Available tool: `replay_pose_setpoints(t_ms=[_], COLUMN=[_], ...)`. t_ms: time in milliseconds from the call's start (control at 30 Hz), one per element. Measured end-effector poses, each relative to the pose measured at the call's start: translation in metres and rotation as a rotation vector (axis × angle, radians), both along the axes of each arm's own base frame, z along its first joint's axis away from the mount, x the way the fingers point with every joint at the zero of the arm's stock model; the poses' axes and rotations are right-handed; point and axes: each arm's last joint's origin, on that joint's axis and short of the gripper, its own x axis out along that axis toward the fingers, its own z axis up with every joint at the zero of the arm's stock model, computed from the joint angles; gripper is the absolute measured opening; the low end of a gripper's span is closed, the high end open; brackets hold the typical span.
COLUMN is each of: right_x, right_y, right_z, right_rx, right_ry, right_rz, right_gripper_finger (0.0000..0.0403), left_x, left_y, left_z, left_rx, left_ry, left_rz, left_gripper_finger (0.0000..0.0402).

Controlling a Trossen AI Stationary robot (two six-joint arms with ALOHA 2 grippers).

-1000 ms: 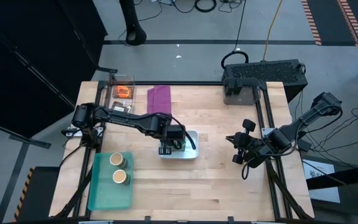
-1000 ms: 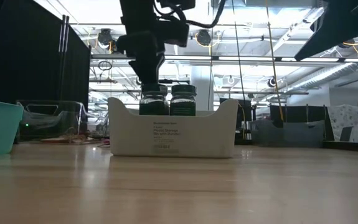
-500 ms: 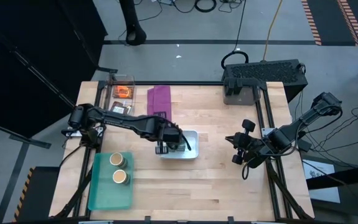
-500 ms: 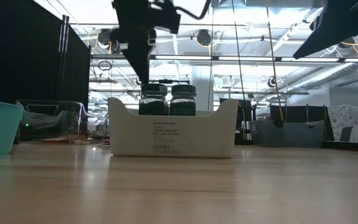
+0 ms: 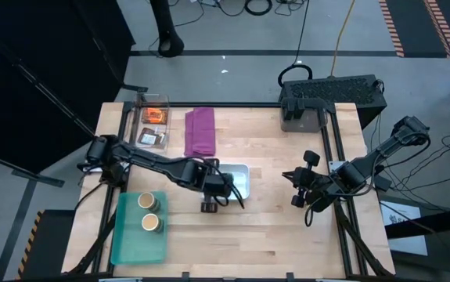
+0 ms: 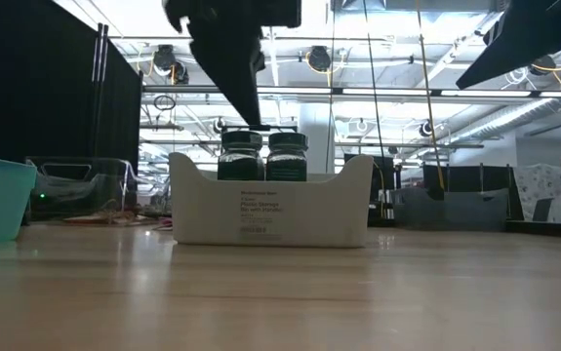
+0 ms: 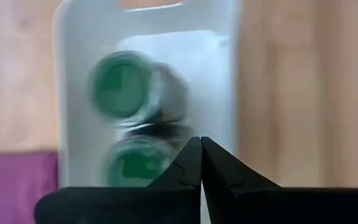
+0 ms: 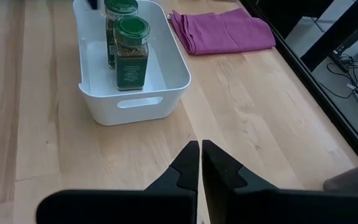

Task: Sort spices by type
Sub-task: Adjust the green seasoning bottle in the white bin

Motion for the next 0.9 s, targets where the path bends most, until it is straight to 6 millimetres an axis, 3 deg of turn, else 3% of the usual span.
replay_pose_setpoints(t_ms=[400,667,900], right_x=[0.001,0.001,0.001], right_y=[0.000,0.000,0.000], right_z=[0.001,0.001,0.001], right_rx=[-0.014,-0.014,-0.023], right_ry=[0.002,0.000,-0.014], right_rz=[0.016,0.015,0.004], right_gripper_finger=[0.0000,0.0000,0.0000], left_x=[0.011,0.012,0.019], left_y=[0.007,0.004,0.000], left_z=[-0.023,-0.011,-0.014], left_rx=[0.062,0.005,-0.076], left_ry=[0.040,-0.030,-0.063], left_rz=[0.082,0.021,-0.013], left_gripper_finger=[0.0006,0.0006,0.0006])
